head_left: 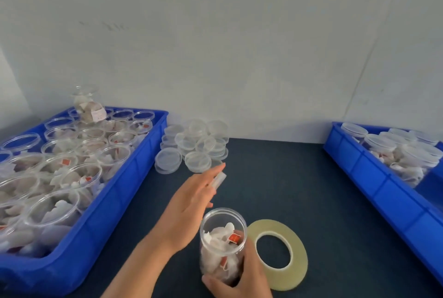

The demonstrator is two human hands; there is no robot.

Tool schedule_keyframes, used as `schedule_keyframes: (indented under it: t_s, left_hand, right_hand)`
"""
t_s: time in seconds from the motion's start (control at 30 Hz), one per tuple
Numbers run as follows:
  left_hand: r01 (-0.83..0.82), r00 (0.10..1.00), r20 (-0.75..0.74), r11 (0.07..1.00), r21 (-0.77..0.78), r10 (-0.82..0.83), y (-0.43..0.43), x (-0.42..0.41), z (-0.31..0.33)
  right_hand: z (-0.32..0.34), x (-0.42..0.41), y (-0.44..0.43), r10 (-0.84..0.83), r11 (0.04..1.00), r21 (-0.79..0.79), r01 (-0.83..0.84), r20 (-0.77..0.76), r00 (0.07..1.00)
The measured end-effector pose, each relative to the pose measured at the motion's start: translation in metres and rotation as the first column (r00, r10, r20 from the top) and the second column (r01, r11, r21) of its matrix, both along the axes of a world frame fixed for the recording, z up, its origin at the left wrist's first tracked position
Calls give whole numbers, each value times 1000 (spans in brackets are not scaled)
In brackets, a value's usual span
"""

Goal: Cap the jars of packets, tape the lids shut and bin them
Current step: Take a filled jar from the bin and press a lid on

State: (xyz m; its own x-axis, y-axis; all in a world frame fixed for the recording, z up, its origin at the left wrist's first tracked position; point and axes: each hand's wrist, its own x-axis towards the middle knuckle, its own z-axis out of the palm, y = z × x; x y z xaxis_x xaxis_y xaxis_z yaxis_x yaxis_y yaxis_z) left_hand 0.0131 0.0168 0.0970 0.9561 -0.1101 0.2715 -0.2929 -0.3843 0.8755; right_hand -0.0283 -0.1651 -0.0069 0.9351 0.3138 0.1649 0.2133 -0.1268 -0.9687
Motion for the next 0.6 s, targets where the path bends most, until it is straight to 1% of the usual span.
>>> schedule_keyframes:
  t_s: [0.03, 0.07, 0.1, 0.13, 0.17, 0.2, 0.3, 0.4, 0.5, 0.6]
  left_hand:
    - [43, 998, 43, 992, 120, -48, -2, -14, 6]
    - [68, 993, 77, 962, 263, -91, -5, -26, 12]
    - [74, 986, 110, 913, 402, -129, -8, -36, 15]
    - [61, 979, 138, 859, 508, -151, -11, -44, 16]
    - [32, 975, 161, 820, 572, -151, -15, -50, 15]
    - [-11, 974, 188, 795, 607, -130, -17, -54, 13]
    - [-135, 976, 219, 767, 627, -7, -24, -59, 6]
    - [-164, 979, 200, 748, 643, 43, -30, -59, 1]
    - [-196, 977, 200, 690, 697, 76, -37, -57, 0]
    - [-167, 986, 110, 651, 740, 127, -37, -52, 4]
  right_hand:
    - [0, 5, -6, -30, 999, 21, 29, 69, 997]
    - [3, 4, -7, -19, 1000, 19, 17, 105, 994]
    - [4, 2, -3, -11, 1000, 23, 8, 105, 994]
    - [5, -2, -1, -10, 999, 40, 6, 94, 996]
    - [5, -7, 3, -22, 998, 63, 16, 88, 996]
    - [3, -8, 1, -34, 998, 60, 29, 91, 995]
    - [6, -11, 2, -49, 999, -18, 51, 97, 994]
    - [4, -12, 2, -68, 996, -43, 74, 131, 989]
    - [5, -11, -2, -50, 998, -33, 55, 130, 990]
    - [3, -9, -5, -27, 999, -24, 30, 120, 992]
